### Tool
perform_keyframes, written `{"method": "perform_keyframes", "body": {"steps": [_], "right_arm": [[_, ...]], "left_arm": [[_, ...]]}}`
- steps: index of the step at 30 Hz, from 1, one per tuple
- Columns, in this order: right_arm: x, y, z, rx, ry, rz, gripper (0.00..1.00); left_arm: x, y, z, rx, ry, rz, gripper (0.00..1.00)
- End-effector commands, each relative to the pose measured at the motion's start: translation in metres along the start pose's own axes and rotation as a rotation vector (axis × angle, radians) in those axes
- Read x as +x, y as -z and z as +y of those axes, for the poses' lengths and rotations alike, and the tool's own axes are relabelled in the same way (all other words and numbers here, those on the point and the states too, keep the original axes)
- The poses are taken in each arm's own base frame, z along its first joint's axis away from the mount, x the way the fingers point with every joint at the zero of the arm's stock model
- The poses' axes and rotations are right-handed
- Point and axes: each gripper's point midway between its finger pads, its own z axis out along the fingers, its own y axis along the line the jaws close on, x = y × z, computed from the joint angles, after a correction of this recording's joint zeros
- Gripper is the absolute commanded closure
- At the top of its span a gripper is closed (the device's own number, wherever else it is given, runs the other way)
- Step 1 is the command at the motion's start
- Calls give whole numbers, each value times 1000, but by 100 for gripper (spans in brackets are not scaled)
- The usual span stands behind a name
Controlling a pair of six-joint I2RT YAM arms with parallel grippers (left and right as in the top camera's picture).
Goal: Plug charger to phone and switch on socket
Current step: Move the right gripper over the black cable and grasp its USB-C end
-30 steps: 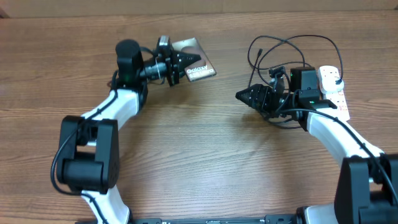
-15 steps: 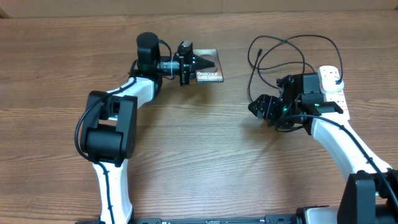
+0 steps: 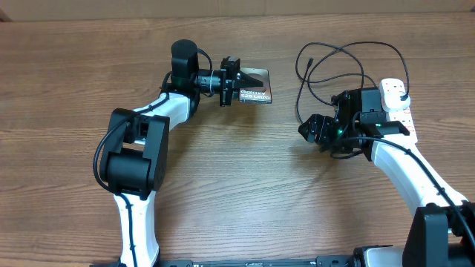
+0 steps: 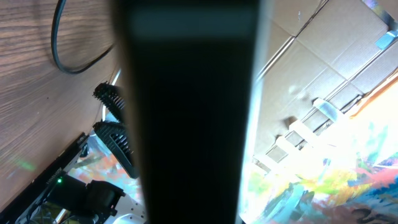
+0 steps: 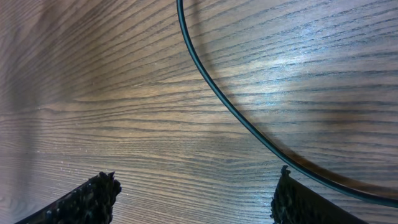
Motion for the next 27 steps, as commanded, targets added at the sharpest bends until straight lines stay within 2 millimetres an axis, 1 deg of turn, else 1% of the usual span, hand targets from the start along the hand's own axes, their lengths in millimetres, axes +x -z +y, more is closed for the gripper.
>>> {"method": "perform_keyframes", "body": {"steps": [1,3,5,9,16,19,20,25,26,27], "right_arm": [[-6,8,3,0,18,-33,17],[-6,8,2,0,18,-33,15],[-6,8,2,2,17,-31,9],[-5,8,2,2,16,-30,0],[-7,8,3,0,21,-36,0],[-16,8,4,3,56,-74,0],[-24,9,3,13,66,-109,0],[-49,14,13,-14,102,-209,0],[-60,18,15,-4,109,-251,0],[-65,20,15,1,113,-269,1]], "left_arm": [[9,-1,-15,-2,-43,22,96],[9,-1,-15,-2,-43,22,96],[9,-1,-15,-2,-44,22,96],[9,-1,-15,-2,-44,22,96],[9,-1,-15,-2,-52,22,96],[9,-1,-15,-2,-52,22,96],[9,-1,-15,-2,-52,22,96],[9,0,-15,-1,-75,21,95],[9,0,-15,-1,-95,21,96],[9,0,-15,-1,-105,21,96]]}}
